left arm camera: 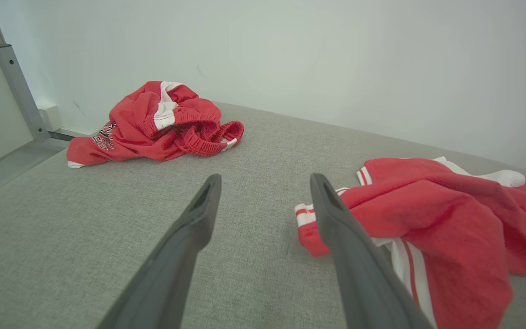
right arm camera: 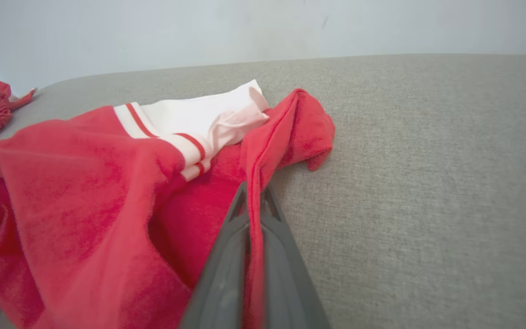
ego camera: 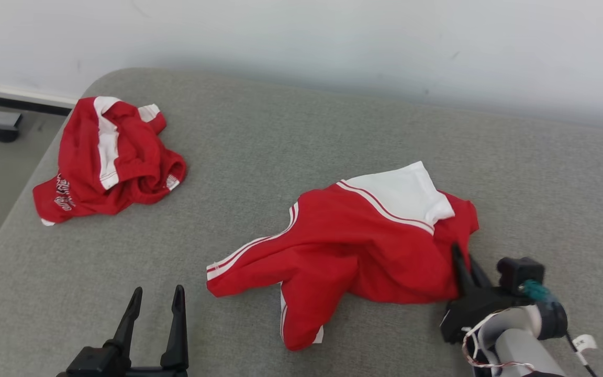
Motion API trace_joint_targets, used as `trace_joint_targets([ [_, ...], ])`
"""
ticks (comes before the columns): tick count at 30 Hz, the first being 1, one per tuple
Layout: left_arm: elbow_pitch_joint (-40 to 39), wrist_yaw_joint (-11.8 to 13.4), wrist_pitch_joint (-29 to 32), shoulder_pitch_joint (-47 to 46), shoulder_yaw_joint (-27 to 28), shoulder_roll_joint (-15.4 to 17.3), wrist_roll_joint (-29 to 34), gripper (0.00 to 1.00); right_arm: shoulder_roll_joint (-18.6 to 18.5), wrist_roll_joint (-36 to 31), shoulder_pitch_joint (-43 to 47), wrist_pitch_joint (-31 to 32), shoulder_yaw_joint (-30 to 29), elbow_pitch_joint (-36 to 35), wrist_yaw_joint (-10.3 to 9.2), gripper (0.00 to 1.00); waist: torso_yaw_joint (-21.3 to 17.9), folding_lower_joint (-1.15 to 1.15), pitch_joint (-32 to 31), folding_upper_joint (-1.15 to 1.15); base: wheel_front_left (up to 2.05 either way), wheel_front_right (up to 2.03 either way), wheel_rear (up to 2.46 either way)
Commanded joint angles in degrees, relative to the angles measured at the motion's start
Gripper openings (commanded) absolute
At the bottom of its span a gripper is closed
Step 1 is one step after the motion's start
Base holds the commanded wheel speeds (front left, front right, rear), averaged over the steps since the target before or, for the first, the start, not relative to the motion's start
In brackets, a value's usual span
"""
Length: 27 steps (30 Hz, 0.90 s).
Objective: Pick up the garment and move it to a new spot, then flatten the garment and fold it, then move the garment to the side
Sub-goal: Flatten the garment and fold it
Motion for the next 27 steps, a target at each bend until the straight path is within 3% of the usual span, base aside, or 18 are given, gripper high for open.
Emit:
trace_joint_targets([
  [1, 0.22, 0.06, -0.08, 0.82, 0.21, -0.11, -0.21, 1.0, -0.69, 0.9, 1.06, -0.13, -0.9, -2.47, -0.11, 0.0, -1.3, -0.01, -0.86, 0.0, 0.0, 0.0, 0.0],
  [11, 0.99, 0.06, -0.08, 2.36, 0.33, -0.11, -1.1, 1.0, -1.95, 4.67, 15.44, -0.12, -4.64, -24.18, -0.11, 0.0, -6.89, -0.01, -2.88, 0.0, 0.0, 0.0, 0.0],
  [18, 1.07, 0.06, -0.08, 2.33, 0.36, -0.11, -1.68, 1.0, -1.25, 4.3, 22.6, -0.13, -9.86, -33.52, -0.11, 0.0, -9.08, -0.01, -2.35, 0.0, 0.0, 0.0, 0.0],
  [23, 1.57, 0.06, -0.08, 2.15, 0.29, -0.12, -1.98, 1.0, -0.64, 4.11, 24.64, -0.13, -10.58, -34.59, -0.11, 0.0, -10.11, -0.01, -2.33, 0.0, 0.0, 0.0, 0.0],
  [27, 2.01, 0.06, -0.08, 1.87, -0.11, -0.11, -2.12, 1.0, -0.33, 4.38, 25.17, -0.11, -11.04, -30.45, -0.11, 0.0, -9.84, -0.01, -3.11, 0.0, 0.0, 0.0, 0.0],
])
